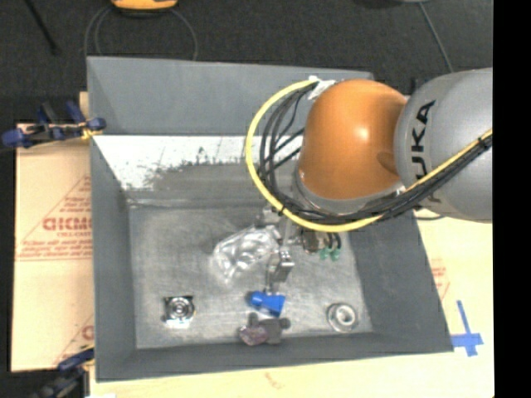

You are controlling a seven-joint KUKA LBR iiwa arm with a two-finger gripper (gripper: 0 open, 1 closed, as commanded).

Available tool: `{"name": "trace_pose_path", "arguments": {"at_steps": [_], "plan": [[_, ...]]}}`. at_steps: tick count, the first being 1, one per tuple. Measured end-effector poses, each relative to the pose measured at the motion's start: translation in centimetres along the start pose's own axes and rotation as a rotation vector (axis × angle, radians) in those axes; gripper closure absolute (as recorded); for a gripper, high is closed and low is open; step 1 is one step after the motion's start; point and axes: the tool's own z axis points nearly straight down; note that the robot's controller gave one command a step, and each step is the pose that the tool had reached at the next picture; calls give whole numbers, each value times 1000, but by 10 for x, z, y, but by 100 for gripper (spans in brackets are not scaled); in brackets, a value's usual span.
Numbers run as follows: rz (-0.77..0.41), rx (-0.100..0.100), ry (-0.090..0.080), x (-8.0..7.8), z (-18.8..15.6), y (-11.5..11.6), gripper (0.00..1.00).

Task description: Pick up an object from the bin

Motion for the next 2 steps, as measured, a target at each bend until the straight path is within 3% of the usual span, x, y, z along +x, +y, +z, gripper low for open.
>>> {"name": "trace_pose_path", "arguments": {"at_steps": [1,2], "plan": [[-49,2,6,-45,95,22,0],[-71,-1,-4,-79,163,9,0]]}}
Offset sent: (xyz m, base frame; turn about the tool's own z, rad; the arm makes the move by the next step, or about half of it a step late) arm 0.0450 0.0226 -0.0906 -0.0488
